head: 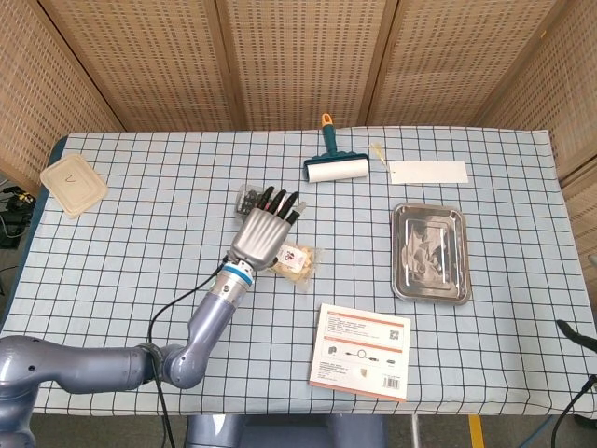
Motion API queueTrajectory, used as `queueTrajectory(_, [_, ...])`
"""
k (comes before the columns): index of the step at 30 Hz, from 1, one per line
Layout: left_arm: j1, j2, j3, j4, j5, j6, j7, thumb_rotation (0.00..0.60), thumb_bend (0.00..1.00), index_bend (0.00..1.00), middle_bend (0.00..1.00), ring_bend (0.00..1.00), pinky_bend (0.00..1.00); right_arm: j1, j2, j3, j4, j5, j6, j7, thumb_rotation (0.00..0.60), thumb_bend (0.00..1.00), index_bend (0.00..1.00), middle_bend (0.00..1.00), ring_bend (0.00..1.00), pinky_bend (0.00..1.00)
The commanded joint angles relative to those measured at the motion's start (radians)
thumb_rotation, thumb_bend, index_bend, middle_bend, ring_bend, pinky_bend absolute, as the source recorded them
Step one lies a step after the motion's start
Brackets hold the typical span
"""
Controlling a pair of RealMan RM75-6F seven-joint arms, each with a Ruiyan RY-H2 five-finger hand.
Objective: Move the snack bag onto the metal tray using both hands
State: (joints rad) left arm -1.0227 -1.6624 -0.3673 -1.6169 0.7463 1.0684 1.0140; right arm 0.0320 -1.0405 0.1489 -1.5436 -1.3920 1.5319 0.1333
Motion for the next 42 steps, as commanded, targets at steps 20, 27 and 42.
queueTrajectory(20, [0.605, 0.506, 0.44, -0.224, 0.527, 0.459, -0.461, 0.6, 0.0, 0.0, 0.0, 0.0, 0.0, 0.042, -0.066, -0.022, -0.022, -0.012, -0.051, -0.184, 0.6, 0.09, 0.12, 0.0, 0.0, 0.0])
queueTrajectory(27, [0.708, 0.52, 0.466, -0.156, 0.558, 0.491, -0.603, 0.6, 0.0, 0.0, 0.0, 0.0, 0.0, 0.11, -0.086, -0.008, -0.135, -0.024, -0.122, -0.262, 0.6, 0.02, 0.06, 0.0, 0.0, 0.0])
queueTrajectory(42, [0.764, 0.56, 0.423, -0.076, 0.585, 0.435, -0.805, 0.6, 0.0, 0.0, 0.0, 0.0, 0.0, 0.518, -0.472, 0.162, -0.226, 0.335, -0.394, -0.854, 0.6, 0.03, 0.17, 0.0, 0.0, 0.0])
